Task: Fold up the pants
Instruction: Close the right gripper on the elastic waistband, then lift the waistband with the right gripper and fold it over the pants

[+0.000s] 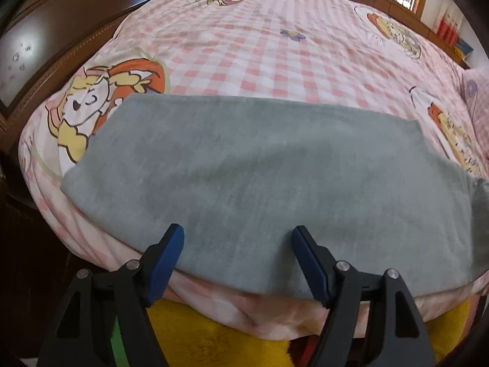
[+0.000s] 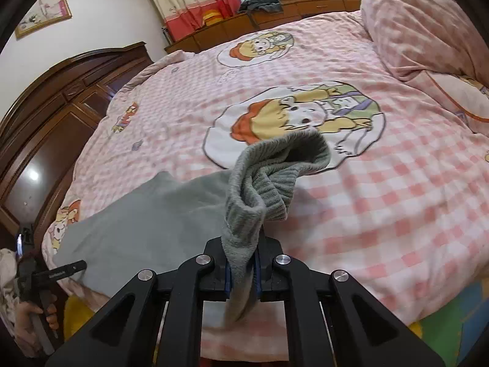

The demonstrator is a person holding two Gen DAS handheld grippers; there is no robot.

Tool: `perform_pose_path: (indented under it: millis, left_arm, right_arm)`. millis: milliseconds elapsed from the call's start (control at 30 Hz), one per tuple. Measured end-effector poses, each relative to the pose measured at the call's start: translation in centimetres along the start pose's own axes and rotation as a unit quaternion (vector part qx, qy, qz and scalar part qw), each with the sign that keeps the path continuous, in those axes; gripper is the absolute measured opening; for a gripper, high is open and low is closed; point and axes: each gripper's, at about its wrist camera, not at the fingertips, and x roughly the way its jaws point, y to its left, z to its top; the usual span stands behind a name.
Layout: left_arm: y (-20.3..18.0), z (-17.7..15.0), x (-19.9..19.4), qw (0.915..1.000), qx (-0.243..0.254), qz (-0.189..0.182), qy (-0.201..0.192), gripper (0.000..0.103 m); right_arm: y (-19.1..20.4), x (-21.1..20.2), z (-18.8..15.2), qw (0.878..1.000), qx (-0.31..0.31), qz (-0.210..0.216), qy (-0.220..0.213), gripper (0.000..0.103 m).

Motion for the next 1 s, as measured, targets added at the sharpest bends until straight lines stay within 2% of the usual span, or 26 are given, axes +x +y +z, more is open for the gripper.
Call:
perform_pose_path:
  millis: [133,433,1000]
  left_arm:
    - [0.5,0.1,-0.2,0.9999,-0.005,-0.010,-0.001,0.077]
    - [1.4,-0.3,-0.9,0.9997,-0.012,-0.021,-0.006,0.077]
    - [5.6,-0.3,-2.3,0.9981,-0.052,-0.015,-0.028,0.077]
  right_arm:
    - [1.5,0.4,0.0,1.000,-0.003,0.008,0.009,0.011]
    - [5.5,0.4,0.9,0.998,-0.054,0.019,0.015,0.011]
    - [15.0,2.1,0.7,0.983,-0.144,0.105,0.042,0.011]
